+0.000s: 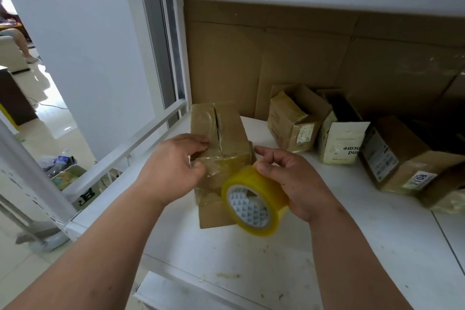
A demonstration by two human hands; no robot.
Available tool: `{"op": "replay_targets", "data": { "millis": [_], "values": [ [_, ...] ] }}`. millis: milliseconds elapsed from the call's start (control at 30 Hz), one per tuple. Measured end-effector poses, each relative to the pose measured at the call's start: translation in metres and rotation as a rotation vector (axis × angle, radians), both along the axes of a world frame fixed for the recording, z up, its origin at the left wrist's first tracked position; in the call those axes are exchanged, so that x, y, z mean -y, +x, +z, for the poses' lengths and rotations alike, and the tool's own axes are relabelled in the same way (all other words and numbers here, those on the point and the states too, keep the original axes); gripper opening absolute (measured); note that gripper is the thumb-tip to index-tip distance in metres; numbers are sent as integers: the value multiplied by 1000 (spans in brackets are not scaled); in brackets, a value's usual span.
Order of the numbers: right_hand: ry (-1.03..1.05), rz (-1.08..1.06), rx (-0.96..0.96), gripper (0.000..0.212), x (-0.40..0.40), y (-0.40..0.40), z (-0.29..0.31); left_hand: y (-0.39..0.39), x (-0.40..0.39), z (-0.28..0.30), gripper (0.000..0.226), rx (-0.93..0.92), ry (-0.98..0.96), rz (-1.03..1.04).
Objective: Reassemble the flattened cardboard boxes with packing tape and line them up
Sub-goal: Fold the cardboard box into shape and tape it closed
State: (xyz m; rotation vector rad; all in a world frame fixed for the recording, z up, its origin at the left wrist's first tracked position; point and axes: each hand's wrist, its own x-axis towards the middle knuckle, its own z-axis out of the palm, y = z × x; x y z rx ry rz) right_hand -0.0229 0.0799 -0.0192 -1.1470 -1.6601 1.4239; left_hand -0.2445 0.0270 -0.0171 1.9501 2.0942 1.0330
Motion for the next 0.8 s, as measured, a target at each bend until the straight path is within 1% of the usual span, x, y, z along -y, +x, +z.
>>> {"op": "replay_targets", "data": {
  "millis": [100, 233, 300, 433, 533, 600, 733, 800],
  "values": [
    [-20, 13, 99, 18, 5, -6, 1, 2, 3, 0, 46, 27, 37, 15],
    [10, 4, 128, 20, 10, -6, 3, 7, 10, -1, 47, 14, 61, 37],
    [7, 10, 127, 19, 11, -3, 4, 10, 14, -3, 49, -6, 66, 60],
    [-9, 20, 91, 25, 15, -1, 6, 13, 15, 1, 54, 45, -2, 80],
    [4, 30, 64, 26, 20, -1, 6, 15, 14, 4, 45, 0, -18, 7],
    [21, 36, 49, 24, 22, 0, 7, 15, 14, 3, 48, -8, 16, -28],
    [42, 27, 33, 19, 26, 1, 9, 19, 17, 1, 34, 5, 142, -42],
    [45, 26, 22, 18, 29, 1, 10, 25, 20, 4, 32, 17, 205, -34]
  ]
}}
